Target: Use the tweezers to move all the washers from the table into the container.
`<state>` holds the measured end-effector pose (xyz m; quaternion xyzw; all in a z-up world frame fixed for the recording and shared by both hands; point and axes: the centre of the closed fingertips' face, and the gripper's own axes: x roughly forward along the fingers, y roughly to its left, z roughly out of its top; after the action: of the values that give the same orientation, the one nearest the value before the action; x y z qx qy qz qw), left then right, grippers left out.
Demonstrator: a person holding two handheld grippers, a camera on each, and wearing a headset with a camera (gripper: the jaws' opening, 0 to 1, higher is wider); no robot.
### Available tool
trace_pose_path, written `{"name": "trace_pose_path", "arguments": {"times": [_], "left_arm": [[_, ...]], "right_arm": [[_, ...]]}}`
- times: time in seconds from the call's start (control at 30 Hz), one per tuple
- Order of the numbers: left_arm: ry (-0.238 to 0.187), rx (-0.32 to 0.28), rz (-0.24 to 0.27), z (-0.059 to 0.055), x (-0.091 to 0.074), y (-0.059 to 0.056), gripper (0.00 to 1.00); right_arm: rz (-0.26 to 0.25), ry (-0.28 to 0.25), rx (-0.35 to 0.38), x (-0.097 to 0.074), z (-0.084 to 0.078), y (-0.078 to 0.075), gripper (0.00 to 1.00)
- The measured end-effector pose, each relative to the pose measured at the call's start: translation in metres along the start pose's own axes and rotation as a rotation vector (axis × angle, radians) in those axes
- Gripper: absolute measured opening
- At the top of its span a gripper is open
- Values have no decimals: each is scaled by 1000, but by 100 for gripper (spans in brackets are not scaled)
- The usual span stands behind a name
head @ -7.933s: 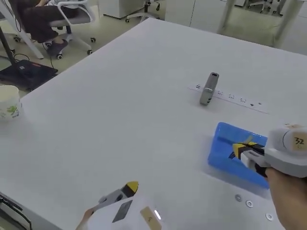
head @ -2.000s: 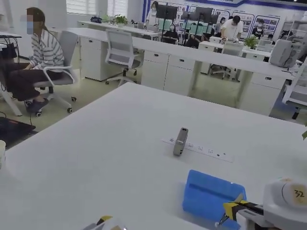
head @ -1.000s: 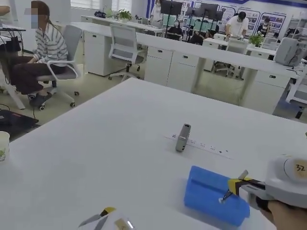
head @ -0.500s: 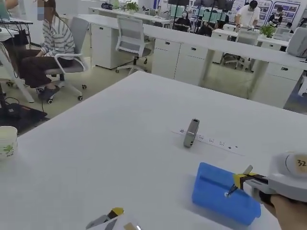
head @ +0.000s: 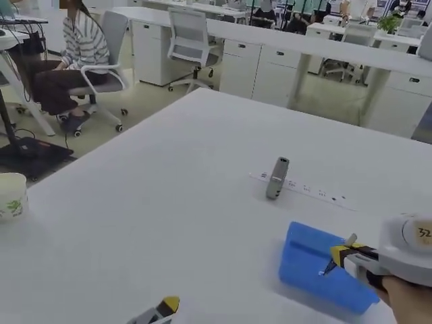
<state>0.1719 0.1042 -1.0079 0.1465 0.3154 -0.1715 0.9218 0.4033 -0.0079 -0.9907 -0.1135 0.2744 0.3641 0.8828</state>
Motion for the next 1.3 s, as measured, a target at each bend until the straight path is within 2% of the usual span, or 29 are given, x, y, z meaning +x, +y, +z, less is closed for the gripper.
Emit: {"name": "trace_pose_path", "arguments": {"times": [0.23, 0.47, 0.57, 0.67, 0.77, 0.87, 0.93, 1.07, 1.3], "left_arm": [[10, 1, 4, -2, 1, 0, 92], [22, 8, -8, -4, 2, -2, 91], [13, 8, -7, -2, 1, -2, 91], [18, 0, -7, -3, 2, -1, 91], [22, 4, -6, -3, 2, -1, 91], [24, 5, -7, -4, 2, -2, 91], [28, 5, -8, -4, 2, -2, 91], [27, 2, -9, -4, 2, -2, 90], [28, 3, -11, -4, 2, -2, 90]], "right_arm": [[9, 9, 7, 10, -12, 1, 1], [4, -3, 1, 16, -14, -2, 1], [9, -1, 10, 19, -17, -3, 1], [15, -9, 18, 19, -17, -1, 1], [10, -18, -6, 21, -16, -1, 1], [26, -26, 25, 22, -15, 3, 1], [18, -29, 1, 22, -16, 3, 1], [15, -20, -31, 22, -16, 3, 1], [18, -5, -20, 21, -17, 2, 2]]}}
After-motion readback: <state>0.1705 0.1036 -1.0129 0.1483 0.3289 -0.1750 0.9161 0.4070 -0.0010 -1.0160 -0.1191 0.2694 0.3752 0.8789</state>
